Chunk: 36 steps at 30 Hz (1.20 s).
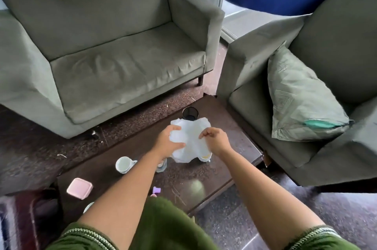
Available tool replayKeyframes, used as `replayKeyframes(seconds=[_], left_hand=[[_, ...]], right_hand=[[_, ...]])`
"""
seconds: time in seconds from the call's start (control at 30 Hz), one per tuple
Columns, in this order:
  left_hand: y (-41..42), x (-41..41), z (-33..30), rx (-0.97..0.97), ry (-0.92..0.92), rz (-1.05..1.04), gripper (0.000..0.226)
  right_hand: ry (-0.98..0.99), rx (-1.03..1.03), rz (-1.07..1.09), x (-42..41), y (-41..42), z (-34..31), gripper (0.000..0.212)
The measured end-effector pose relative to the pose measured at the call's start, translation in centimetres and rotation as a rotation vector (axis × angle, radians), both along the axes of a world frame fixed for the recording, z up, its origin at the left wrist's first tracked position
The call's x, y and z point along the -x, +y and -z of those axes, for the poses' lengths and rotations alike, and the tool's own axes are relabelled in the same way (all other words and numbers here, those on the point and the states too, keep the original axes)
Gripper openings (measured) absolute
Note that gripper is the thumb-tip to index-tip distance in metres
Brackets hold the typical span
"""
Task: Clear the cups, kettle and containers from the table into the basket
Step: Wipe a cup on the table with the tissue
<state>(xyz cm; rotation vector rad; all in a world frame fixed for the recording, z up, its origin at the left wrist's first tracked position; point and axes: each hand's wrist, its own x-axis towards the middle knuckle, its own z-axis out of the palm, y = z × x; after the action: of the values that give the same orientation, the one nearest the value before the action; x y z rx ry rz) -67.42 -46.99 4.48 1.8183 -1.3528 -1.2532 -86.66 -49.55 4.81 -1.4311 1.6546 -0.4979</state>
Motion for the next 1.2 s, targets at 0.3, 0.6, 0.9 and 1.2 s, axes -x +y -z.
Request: replayKeyframes(seconds=[0.3,0.6,0.9,1.2], left_hand=[[-8.0,2.3,5.0,0.027,-0.326,0.048,0.070],[-15.8,4.5,10.0,0.040,-0.204,-0.470,0.056],[-18.6,3.5,15.3,-0.097,-0.334,-0.363,0.018],[-19.1,3.2,17.8,0.058,-0.546,-0.190,0.008]], right_hand=[[0.020,0.104,-0.108,-0.8,-8.3,5.8,0.046],[-0.270,0.197,0.319,-2.5,-15.9,11.4,0.062],[-0.133,0.073,0.153,-3.9,-18.9,16.5,0.019],[0.417,0.304,-0.272,-4.6,-19.9,19.2,0.016]])
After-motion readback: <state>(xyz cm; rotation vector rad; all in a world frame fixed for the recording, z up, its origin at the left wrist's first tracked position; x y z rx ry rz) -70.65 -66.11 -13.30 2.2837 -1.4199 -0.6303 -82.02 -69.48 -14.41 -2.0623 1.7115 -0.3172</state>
